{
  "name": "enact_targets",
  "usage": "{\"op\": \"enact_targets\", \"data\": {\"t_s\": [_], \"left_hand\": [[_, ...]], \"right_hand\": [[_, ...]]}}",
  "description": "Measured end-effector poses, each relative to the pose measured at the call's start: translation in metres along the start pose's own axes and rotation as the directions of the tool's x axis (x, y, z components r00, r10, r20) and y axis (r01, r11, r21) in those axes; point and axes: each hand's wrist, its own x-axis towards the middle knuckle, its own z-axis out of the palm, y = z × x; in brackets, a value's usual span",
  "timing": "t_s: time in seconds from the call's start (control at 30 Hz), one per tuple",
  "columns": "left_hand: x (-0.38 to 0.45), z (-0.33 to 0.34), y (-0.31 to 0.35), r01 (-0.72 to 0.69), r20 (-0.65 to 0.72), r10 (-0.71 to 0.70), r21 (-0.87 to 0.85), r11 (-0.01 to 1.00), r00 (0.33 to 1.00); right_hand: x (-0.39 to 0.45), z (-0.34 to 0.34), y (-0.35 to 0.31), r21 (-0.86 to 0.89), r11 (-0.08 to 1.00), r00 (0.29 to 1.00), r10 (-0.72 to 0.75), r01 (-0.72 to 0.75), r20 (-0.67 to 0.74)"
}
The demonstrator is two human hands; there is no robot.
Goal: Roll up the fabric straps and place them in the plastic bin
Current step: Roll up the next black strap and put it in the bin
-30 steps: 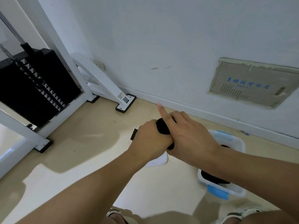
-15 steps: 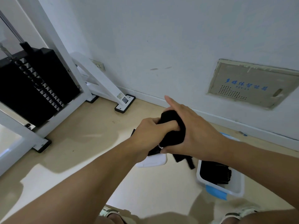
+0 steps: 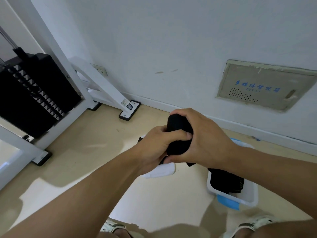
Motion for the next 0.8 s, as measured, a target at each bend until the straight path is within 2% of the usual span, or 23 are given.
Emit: {"op": "enact_targets", "data": {"t_s": [0.13, 0.27, 0.47, 0.6, 0.8], "left_hand": [[0.002, 0.001, -0.002, 0.001, -0.101, 0.005, 0.060, 0.998, 0.995], [0.001, -0.001, 0.000, -0.003, -0.151, 0.007, 0.025, 1.000, 0.989], [-0.002, -0.007, 0.004, 0.000, -0.101, -0.008, -0.076, 0.997, 0.995], [-0.001, -0.004, 0.008, -0.055, -0.067, 0.047, -0.116, 0.992, 0.997], [0.002, 0.001, 0.008, -0.072, -0.102, 0.062, -0.093, 0.993, 0.993]], "right_hand": [[0.000, 0.003, 0.003, 0.013, 0.999, 0.997, -0.053, 0.052, 0.054], [0.000, -0.003, 0.011, 0.069, 0.997, 0.988, -0.052, 0.043, 0.142], [0.002, -0.001, 0.011, 0.038, 0.999, 0.996, -0.038, 0.035, 0.080], [0.000, -0.006, 0.011, 0.051, 0.995, 0.994, -0.084, 0.080, 0.071], [-0.006, -0.006, 0.010, 0.002, 0.995, 0.994, -0.101, 0.101, 0.035]]}}
